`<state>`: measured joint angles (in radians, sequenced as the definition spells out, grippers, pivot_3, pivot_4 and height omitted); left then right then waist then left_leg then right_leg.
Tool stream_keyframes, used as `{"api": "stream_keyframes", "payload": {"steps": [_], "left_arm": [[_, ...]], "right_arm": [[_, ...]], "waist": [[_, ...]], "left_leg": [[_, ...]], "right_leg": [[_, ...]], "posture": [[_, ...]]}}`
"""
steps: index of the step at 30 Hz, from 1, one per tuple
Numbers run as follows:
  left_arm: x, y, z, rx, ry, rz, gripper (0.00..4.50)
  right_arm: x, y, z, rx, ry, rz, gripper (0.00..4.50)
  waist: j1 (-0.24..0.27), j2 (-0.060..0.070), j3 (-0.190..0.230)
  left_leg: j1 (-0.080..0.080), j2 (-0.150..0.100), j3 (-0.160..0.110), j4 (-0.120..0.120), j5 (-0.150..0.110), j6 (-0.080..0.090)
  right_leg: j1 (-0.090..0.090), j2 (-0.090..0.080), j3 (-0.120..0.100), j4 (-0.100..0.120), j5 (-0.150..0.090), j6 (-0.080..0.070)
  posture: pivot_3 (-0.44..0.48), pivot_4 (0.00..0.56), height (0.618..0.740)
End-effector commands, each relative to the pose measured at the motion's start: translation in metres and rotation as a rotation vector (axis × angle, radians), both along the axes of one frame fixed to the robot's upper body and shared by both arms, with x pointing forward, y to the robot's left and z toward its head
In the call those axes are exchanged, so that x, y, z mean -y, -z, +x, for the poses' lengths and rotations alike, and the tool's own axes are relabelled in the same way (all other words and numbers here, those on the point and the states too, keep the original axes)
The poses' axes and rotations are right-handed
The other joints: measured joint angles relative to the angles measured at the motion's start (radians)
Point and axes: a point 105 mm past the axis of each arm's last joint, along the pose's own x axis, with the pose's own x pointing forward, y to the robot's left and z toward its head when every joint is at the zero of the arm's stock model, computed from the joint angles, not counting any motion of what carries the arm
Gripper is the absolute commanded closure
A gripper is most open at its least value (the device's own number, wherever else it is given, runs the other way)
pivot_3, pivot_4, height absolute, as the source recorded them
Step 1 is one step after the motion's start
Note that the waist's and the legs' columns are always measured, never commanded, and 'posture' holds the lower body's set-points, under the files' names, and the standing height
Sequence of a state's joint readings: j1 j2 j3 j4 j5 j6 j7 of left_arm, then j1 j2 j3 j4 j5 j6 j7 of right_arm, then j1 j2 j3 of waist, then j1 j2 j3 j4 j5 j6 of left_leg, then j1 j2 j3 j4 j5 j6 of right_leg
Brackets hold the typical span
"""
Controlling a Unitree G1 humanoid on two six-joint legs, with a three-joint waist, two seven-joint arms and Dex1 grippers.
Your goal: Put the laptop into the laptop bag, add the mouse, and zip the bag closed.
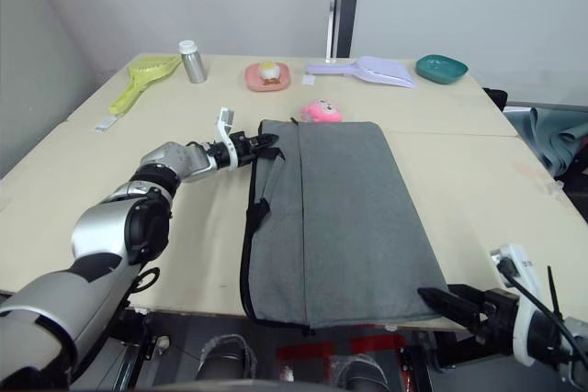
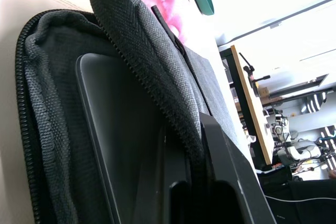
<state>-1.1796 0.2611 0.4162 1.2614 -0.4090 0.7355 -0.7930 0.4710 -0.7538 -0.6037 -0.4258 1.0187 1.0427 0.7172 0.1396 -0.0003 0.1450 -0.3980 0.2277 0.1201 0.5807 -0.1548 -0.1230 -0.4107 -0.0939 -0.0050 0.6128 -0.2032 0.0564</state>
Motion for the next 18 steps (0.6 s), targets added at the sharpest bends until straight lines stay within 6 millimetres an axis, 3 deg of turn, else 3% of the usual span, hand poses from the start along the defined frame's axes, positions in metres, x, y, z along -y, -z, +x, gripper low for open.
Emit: {"api": "stream_keyframes", "payload": {"steps": [1, 8, 14, 18], "left_arm": [[-0.001, -0.021, 0.004, 0.062, 0.004, -0.014, 4.50], [-0.010, -0.025, 0.003, 0.069, -0.001, -0.022, 4.50], [-0.029, -0.034, -0.001, 0.076, -0.007, -0.029, 4.50], [-0.042, -0.033, -0.016, 0.082, 0.027, 0.010, 4.50]], "right_arm": [[0.001, -0.007, 0.005, 0.034, -0.024, 0.003, 1.89], [0.007, -0.023, 0.020, 0.084, -0.073, -0.024, 4.30], [0.011, -0.031, 0.054, 0.128, -0.128, -0.188, 4.45], [0.003, -0.052, 0.104, 0.267, -0.182, -0.348, 4.45]], "waist": [[0.001, 0.000, 0.000], [-0.003, 0.000, 0.000], [-0.013, 0.000, 0.000], [-0.038, 0.001, 0.001]], "left_leg": [[0.000, 0.000, 0.000, 0.000, 0.000, 0.000], [-0.001, 0.000, 0.000, -0.001, 0.000, 0.000], [0.000, 0.000, 0.000, 0.000, 0.000, 0.000], [0.000, 0.001, 0.001, 0.001, 0.001, 0.001]], "right_leg": [[0.000, 0.000, 0.000, 0.000, 0.000, 0.000], [0.000, 0.000, 0.000, -0.001, 0.000, 0.000], [0.000, 0.000, 0.000, 0.000, 0.000, 0.000], [-0.001, 0.001, 0.000, 0.001, 0.000, 0.000]], "posture": [[0.000, 0.150, 0.740], [0.000, 0.150, 0.740], [0.000, 0.150, 0.740], [0.000, 0.150, 0.740]]}}
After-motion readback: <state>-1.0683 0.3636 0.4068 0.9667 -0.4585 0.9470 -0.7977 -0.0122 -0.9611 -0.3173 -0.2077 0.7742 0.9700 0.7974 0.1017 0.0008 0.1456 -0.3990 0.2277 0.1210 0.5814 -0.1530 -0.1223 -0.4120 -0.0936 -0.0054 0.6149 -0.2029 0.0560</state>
